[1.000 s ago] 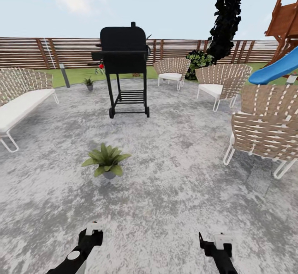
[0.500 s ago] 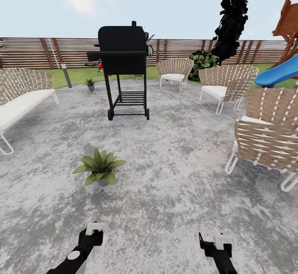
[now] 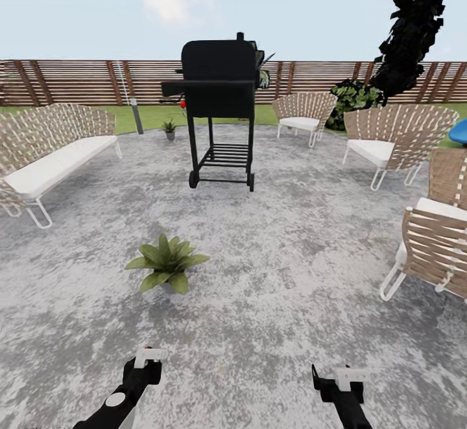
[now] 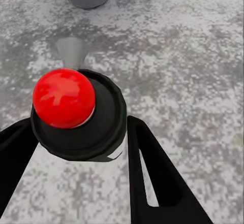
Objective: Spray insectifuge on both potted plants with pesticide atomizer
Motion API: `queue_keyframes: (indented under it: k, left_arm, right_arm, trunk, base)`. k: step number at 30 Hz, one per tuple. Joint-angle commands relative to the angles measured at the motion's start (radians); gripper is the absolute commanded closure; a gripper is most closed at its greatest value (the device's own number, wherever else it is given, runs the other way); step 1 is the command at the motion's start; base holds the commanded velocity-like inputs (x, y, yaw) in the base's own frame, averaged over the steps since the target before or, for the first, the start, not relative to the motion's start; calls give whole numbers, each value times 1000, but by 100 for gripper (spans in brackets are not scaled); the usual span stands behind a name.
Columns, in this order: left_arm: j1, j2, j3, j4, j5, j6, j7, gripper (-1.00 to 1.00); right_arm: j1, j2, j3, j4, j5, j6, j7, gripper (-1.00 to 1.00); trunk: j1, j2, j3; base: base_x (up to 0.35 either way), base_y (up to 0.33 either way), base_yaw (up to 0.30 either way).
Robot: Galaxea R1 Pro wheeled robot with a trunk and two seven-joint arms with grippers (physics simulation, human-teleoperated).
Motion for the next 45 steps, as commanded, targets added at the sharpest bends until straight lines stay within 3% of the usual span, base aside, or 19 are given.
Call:
queue_keyframes:
  k: [1,34,45]
  left_arm:
    - [-1,0,0,1,-2,-3,-1,100]
    - [-1,1,0,1,-2,-1,0,100]
    - [-1,2,0,1,-2,0,0,100]
  right_arm:
    - [0,0,1,1,1,-3,-3,-100]
    - [0,0,1,1,1,-3,-3,-100]
    - [0,0,1,1,1,-3,-3,-100]
  trunk:
    - [0,0,-1]
    - [0,0,-1]
    - [0,0,-1]
  base:
    - [169,-234,279]
    - [51,-251,279]
    - [69,-58,165]
